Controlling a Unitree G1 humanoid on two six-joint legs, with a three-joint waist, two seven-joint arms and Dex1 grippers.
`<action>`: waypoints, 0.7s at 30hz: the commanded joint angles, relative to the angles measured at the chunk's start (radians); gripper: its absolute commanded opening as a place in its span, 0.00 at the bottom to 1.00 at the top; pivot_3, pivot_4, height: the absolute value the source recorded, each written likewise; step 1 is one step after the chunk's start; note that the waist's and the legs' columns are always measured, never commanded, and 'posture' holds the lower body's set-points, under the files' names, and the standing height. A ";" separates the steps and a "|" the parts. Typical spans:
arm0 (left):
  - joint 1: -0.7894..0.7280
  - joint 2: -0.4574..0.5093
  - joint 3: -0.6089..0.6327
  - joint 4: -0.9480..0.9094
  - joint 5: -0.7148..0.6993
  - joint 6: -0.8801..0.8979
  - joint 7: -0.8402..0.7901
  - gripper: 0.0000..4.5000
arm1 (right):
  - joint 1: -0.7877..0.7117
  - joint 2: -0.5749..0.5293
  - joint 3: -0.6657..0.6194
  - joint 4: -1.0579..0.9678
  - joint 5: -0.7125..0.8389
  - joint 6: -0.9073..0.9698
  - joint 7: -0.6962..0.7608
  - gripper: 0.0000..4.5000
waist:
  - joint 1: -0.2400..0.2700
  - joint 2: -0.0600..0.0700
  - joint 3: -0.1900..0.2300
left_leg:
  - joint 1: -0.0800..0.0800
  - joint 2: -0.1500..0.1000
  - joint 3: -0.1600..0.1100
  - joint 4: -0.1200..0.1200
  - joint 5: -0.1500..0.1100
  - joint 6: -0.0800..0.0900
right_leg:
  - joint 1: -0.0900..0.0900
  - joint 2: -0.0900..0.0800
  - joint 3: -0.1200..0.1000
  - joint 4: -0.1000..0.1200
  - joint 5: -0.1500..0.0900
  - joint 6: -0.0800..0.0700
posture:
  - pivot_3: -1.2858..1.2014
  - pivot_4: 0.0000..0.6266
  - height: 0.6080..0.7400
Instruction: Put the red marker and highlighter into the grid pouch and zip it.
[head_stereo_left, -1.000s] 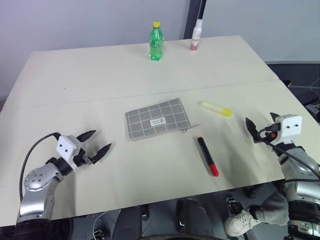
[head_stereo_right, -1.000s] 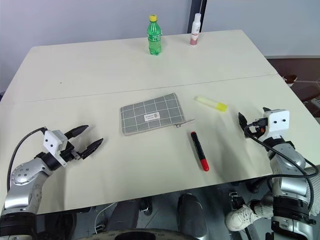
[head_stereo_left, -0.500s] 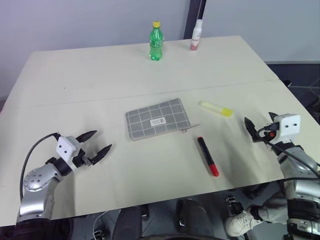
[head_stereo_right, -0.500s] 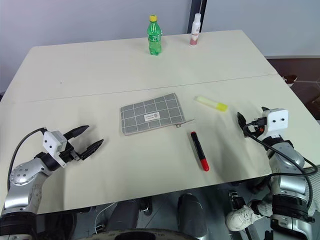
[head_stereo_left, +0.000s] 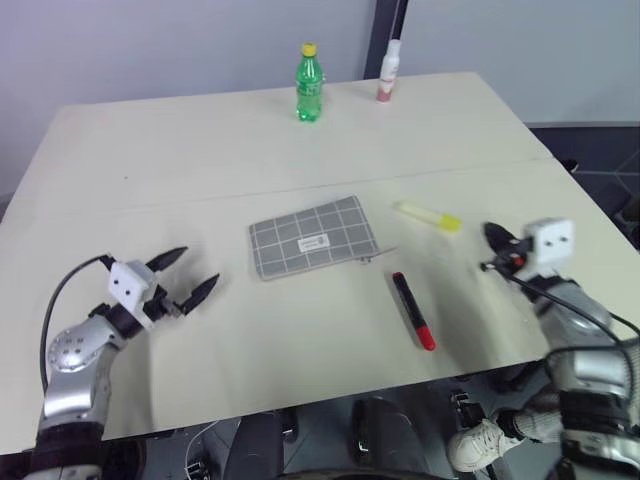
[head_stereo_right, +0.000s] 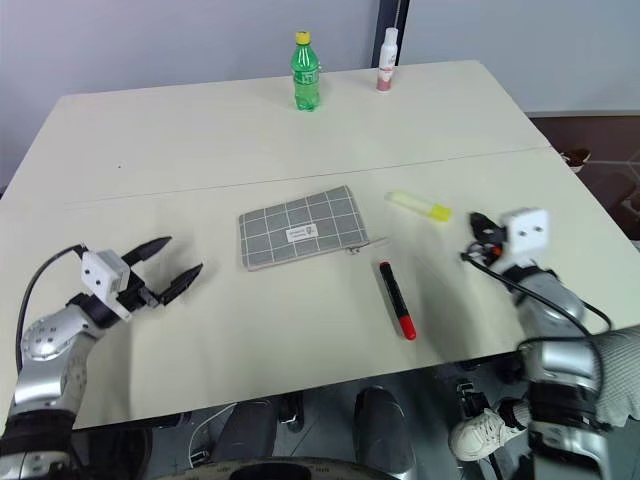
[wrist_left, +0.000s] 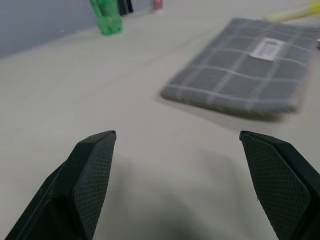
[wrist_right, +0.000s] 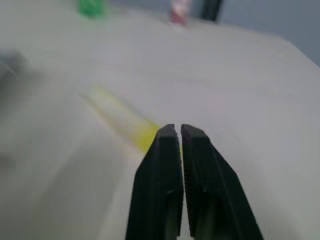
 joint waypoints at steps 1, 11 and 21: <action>-0.091 -0.003 -0.021 0.095 0.044 -0.070 0.011 0.93 | -0.123 0.098 0.122 -0.013 -0.062 -0.002 -0.051 0.00 | 0.001 0.000 0.000 | 0.000 0.000 0.000 0.001 0.000 0.000 | 0.000 0.000 0.000 0.001 0.000 0.000 | 0.52 0.24 1.00; -0.300 0.028 -0.239 0.396 0.267 -0.496 -0.098 0.93 | -0.247 0.109 0.365 0.211 -0.335 -0.075 -0.041 0.00 | 0.012 -0.001 -0.001 | -0.003 -0.004 0.016 0.003 -0.001 0.001 | -0.003 -0.006 -0.002 0.001 0.004 0.005 | 0.52 0.24 1.00; -0.406 0.029 -0.327 0.588 0.389 -0.697 -0.017 0.93 | -0.214 0.065 0.411 0.181 -0.386 -0.017 0.025 0.00 | 0.007 -0.001 -0.003 | -0.001 0.001 0.019 0.003 -0.005 0.007 | -0.007 -0.007 -0.002 0.000 0.008 0.007 | 0.52 0.24 1.00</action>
